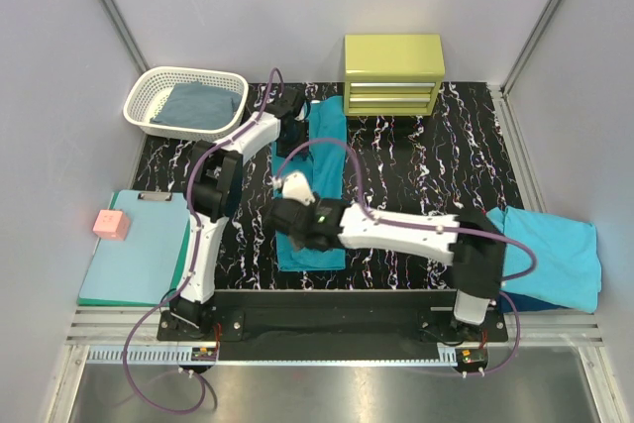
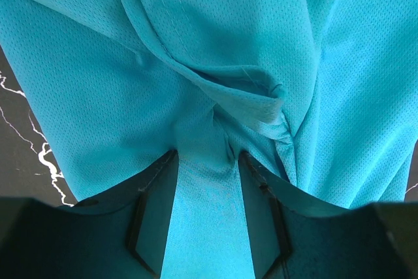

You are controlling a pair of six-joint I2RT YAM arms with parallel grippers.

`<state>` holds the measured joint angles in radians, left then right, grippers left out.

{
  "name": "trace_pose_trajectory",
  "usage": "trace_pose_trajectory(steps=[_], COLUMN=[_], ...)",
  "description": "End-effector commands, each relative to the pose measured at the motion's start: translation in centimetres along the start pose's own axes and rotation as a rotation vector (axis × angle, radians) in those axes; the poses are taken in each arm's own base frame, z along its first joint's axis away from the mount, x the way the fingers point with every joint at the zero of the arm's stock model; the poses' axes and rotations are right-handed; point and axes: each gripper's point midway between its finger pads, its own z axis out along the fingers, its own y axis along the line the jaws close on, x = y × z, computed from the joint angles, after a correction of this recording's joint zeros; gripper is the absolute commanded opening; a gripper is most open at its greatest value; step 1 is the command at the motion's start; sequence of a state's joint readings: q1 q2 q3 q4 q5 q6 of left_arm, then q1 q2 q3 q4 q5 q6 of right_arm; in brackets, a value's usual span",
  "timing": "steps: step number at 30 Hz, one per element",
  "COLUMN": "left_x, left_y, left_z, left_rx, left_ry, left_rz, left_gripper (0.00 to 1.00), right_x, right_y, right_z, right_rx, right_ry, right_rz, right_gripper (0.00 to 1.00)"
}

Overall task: Fold and stack the t-shirts
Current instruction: Fold the tshirt

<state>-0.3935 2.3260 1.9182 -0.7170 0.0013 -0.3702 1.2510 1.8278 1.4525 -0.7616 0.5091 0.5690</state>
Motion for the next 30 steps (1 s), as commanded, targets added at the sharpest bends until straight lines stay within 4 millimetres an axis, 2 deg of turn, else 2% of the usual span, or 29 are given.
trace_pose_trajectory(steps=[1,5,7,14,16,20,25,30], left_x=[2.3,1.6,1.1,-0.6,-0.9,-1.5,-1.0,0.0], left_y=[1.7,1.0,0.7,-0.1,-0.3,-0.6,-1.2,-1.1], left_z=[0.8,0.0,-0.5,-2.7,-3.1,-4.0,-3.5,-2.6], left_rx=[-0.070,-0.043,-0.032,0.000,0.005,0.014,0.042,0.036], left_ry=[0.065,0.047,0.033,-0.020,-0.031,-0.053,-0.032,-0.003], left_rz=[0.011,0.000,-0.002,-0.005,-0.005,-0.002,0.000,0.007], left_gripper=[0.49,0.49,0.49,0.49,0.49,0.49,0.49,0.49], right_x=[-5.2,-2.5,-0.9,1.8,2.5,2.4,3.8,4.8], right_y=[-6.3,-8.7,-9.1,-8.1,-8.0,-7.8,-7.0,-6.4], right_z=[-3.0,-0.4,0.9,3.6,3.8,3.8,4.6,4.5], right_rx=[0.091,0.145,0.163,0.147,0.142,0.129,0.110,0.079], right_ry=[-0.133,-0.043,-0.001,0.082,0.097,0.089,0.148,0.164], right_rz=[0.139,0.153,0.152,0.180,0.186,0.200,0.198,0.212], right_gripper=[0.59,0.53,0.49,0.33,0.30,0.28,0.27,0.25])
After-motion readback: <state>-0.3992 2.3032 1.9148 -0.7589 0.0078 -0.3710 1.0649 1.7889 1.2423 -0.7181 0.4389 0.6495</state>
